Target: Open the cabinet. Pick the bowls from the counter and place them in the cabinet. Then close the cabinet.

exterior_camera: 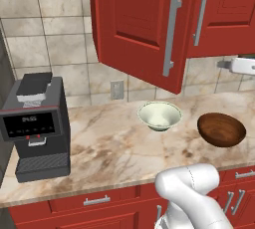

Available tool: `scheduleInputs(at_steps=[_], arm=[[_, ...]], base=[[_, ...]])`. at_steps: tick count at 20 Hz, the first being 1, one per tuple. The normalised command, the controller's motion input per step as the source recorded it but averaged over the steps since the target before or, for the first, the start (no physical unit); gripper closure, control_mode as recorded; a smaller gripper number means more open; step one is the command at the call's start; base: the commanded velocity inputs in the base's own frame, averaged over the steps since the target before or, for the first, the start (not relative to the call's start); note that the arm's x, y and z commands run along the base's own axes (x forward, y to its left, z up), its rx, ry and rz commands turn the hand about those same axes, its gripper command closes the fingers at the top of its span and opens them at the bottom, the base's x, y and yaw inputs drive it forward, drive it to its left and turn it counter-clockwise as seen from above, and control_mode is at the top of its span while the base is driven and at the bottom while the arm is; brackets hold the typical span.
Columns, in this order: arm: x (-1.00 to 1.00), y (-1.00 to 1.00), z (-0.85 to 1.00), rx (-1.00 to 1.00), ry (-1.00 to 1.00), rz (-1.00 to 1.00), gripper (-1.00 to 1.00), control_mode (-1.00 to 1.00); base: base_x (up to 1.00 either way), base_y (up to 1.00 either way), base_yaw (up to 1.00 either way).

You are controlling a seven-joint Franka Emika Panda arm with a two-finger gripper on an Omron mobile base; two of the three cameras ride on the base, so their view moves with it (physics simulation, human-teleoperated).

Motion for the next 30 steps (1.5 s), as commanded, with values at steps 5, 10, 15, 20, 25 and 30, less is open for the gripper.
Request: scheduleInputs(at_steps=[5, 10, 15, 20, 25, 30], arm=[[0.50, 0.36, 0.12, 0.07, -0.04, 0.17, -1.00, -1.00], [0.66, 0.34, 0.01, 0.02, -0.02, 0.19, -1.00, -1.00], [0.27, 0.85, 0.00, 0.04, 0.00, 0.25, -1.00, -1.00], [-0.02, 1.00, 0.00, 0.04, -0.03, 0.28, -1.00, -1.00], [0.00, 1.00, 0.00, 0.09, 0.00, 0.27, -1.00, -1.00], [0.00, 0.92, -0.06, 0.10, 0.00, 0.16, -1.00, -1.00]], base=[[0.00, 0.00, 0.00], [0.00, 0.00, 0.00], [0.00, 0.00, 0.00], [0.00, 0.00, 0.00], [0.00, 0.00, 0.00], [0.00, 0.00, 0.00]])
